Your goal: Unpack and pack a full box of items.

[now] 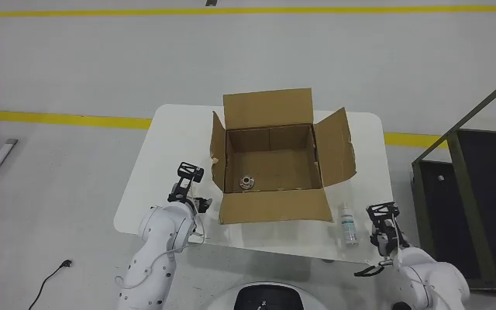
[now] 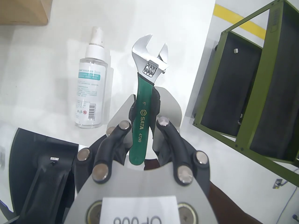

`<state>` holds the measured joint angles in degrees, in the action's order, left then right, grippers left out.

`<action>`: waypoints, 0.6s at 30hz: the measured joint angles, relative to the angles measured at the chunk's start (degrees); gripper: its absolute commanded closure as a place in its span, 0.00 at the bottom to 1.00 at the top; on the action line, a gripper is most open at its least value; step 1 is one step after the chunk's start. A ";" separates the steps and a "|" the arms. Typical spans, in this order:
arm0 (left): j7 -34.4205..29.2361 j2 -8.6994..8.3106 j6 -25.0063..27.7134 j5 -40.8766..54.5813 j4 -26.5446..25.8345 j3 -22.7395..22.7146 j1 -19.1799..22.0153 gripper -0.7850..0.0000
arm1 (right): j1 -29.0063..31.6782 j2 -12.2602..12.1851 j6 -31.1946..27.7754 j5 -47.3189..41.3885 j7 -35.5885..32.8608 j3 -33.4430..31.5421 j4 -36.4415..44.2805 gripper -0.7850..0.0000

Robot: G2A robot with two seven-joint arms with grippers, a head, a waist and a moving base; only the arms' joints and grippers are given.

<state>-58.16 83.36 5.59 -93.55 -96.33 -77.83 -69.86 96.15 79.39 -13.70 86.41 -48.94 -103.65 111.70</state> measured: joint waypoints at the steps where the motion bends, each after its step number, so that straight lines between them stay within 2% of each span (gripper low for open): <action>1: 0.00 0.00 0.00 0.00 0.00 0.00 0.00 0.00 | -0.04 -0.01 0.38 0.33 0.19 0.36 -0.35 1.00; 7: 0.00 0.00 0.00 0.00 0.00 0.00 0.00 0.00 | -1.60 -0.10 3.30 2.22 1.44 2.11 -4.10 1.00; 8: 0.00 0.00 0.00 0.00 0.00 0.00 0.00 0.00 | -2.01 -0.13 3.68 2.70 1.56 2.49 -4.87 0.92; 10: 0.00 0.00 0.00 0.00 0.00 0.00 0.00 0.00 | -2.45 -0.16 4.16 3.22 1.60 3.08 -5.86 0.89; 14: 0.00 0.00 0.00 0.00 0.00 0.00 0.00 0.00 | -3.07 -0.21 5.14 3.25 1.76 3.93 -7.36 0.75; 16: 0.00 0.00 0.00 0.00 0.00 0.00 0.00 0.00 | -3.30 -0.24 5.39 3.03 1.69 4.11 -7.47 0.62; 18: 0.00 0.00 0.00 0.00 0.00 0.00 0.00 0.00 | -3.51 -0.30 5.40 2.83 1.45 4.27 -7.33 0.56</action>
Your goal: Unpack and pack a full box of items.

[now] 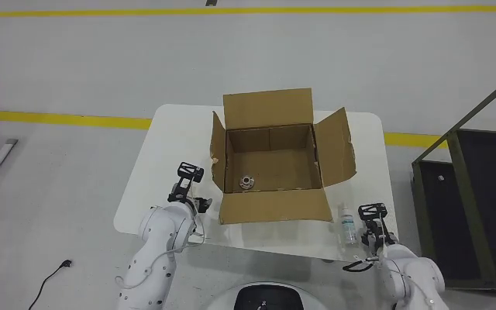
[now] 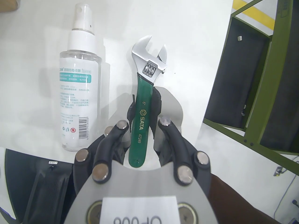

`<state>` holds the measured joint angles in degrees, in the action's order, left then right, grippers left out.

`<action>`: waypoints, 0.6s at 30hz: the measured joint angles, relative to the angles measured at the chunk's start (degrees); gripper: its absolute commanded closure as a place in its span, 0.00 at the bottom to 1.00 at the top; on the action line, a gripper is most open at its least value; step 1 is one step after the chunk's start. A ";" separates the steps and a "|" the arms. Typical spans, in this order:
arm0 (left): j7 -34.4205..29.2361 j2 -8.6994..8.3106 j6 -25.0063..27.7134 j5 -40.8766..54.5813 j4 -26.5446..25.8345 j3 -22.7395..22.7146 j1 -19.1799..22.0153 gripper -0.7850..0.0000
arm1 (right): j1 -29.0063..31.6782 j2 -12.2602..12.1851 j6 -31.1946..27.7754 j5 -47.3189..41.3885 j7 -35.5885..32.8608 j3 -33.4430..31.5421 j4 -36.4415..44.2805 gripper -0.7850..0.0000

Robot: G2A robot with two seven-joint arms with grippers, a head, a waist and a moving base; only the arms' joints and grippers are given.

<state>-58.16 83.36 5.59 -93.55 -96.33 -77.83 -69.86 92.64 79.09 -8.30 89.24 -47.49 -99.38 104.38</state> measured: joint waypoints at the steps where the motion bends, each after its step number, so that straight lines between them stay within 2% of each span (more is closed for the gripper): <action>1: 0.00 0.00 0.00 0.00 0.00 0.00 0.00 0.00 | -0.05 -0.03 -0.04 -0.04 -0.07 0.01 0.06 0.56; 3: 0.00 0.00 0.00 0.00 0.00 0.00 0.00 0.00 | -0.16 -0.12 -0.15 -0.26 -0.21 -0.11 0.18 0.54; 7: 0.00 0.00 0.00 0.00 0.00 0.00 0.00 0.00 | -0.53 -0.29 -0.33 -2.22 -0.68 -1.11 1.46 0.60; 9: 0.00 0.00 0.00 0.00 0.00 0.00 0.00 0.00 | -0.90 -0.34 0.38 -5.19 -1.33 -2.60 4.16 0.77; 10: 0.00 0.00 0.00 0.00 0.00 0.00 0.00 0.00 | -1.16 -0.36 0.90 -6.79 -1.64 -3.51 5.92 1.00; 14: 0.00 0.00 0.00 0.00 0.00 0.00 0.00 0.00 | -3.48 -0.51 3.69 -14.59 -3.25 -8.11 15.87 1.00; 18: 0.00 0.00 0.00 0.00 0.00 0.00 0.00 0.00 | -9.49 -0.96 4.43 -21.67 -4.93 -10.57 23.44 1.00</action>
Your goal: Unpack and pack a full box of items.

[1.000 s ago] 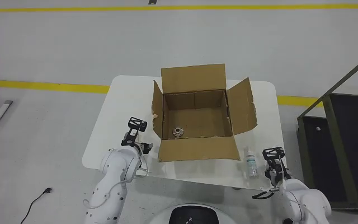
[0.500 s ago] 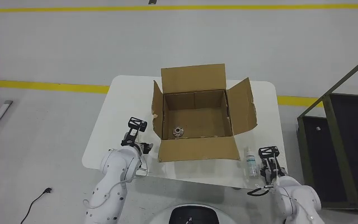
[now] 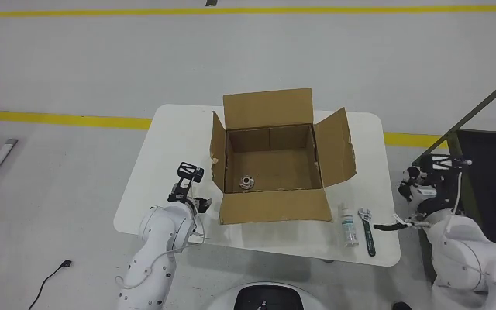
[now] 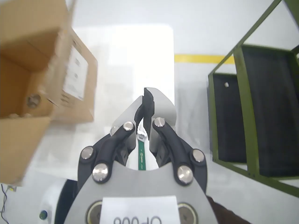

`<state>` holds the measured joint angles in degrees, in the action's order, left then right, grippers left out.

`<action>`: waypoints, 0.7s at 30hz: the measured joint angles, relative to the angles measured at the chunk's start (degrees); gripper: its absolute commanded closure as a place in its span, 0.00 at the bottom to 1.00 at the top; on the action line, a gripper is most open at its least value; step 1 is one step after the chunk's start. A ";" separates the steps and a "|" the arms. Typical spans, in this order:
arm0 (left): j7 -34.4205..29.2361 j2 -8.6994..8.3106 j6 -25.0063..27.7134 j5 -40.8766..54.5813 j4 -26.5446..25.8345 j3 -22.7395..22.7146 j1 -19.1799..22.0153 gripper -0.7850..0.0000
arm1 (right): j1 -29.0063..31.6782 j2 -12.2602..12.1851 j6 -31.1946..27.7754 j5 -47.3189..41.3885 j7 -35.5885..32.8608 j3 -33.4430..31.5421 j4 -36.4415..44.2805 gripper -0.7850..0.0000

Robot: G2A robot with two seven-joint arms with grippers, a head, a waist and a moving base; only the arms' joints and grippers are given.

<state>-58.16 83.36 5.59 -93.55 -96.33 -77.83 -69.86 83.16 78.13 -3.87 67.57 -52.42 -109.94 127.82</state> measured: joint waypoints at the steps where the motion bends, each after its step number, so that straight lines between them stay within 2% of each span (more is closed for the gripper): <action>1: 0.00 0.00 0.00 0.00 0.00 0.00 0.00 0.00 | -1.63 -0.11 0.04 -1.42 -0.42 0.21 0.82 1.00; 6: 0.00 0.00 0.00 0.00 0.00 0.00 0.00 0.00 | -10.40 -0.69 -2.05 -8.07 -5.52 6.57 2.81 1.00; 11: 0.00 0.00 0.00 0.00 0.00 0.00 0.00 0.00 | -16.16 -0.93 -4.10 -5.44 -10.74 18.86 -2.45 1.00; 18: 0.00 0.00 0.00 0.00 0.00 0.00 0.00 0.00 | -21.15 -0.11 3.91 3.03 -11.45 33.39 -15.05 1.00; 21: 0.00 0.00 0.00 0.00 0.00 0.00 0.00 0.00 | -22.04 0.25 7.85 6.43 -10.52 37.02 -18.84 1.00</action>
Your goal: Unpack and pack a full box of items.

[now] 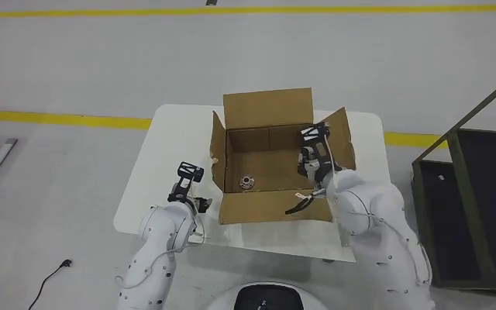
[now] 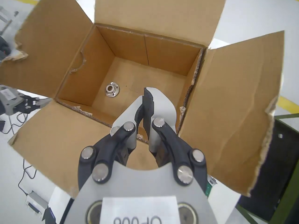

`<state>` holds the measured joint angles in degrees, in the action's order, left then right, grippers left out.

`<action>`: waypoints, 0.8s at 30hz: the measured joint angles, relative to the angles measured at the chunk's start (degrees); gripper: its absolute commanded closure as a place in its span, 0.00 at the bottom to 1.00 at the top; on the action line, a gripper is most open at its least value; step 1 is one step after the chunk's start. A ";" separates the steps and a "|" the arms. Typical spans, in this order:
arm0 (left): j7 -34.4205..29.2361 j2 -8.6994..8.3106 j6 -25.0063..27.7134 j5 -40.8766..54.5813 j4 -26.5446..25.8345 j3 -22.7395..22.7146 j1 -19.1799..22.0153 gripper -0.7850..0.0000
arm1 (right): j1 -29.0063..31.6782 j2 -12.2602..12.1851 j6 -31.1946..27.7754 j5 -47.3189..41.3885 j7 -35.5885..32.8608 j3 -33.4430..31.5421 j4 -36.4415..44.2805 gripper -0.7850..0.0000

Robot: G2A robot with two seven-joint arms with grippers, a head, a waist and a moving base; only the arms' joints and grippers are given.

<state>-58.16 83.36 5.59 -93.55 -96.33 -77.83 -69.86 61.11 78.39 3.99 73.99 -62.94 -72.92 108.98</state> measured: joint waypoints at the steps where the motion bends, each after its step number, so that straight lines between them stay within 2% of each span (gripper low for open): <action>1: 0.00 0.00 0.00 0.00 0.00 0.00 0.00 0.00 | -0.03 0.02 0.42 0.12 0.03 0.19 -0.26 1.00; 11: 0.00 0.00 0.00 0.00 0.00 0.00 0.00 0.00 | 0.11 0.01 -0.01 -0.01 0.14 0.11 -0.23 1.00; 14: 0.00 0.00 0.00 0.00 0.00 0.00 0.00 0.00 | 0.38 0.17 -0.58 -0.55 3.10 1.40 -2.43 1.00; 16: 0.00 0.00 0.00 0.00 0.00 0.00 0.00 0.00 | -1.05 0.67 0.83 -1.36 4.14 3.61 -5.89 1.00; 24: 0.00 0.00 0.00 0.00 0.00 0.00 0.00 0.00 | -16.32 5.36 9.50 -9.65 8.28 16.98 -30.62 1.00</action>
<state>-58.16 83.36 5.59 -93.55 -96.33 -77.83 -69.86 44.80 83.75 13.49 64.34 -54.66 -55.94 78.36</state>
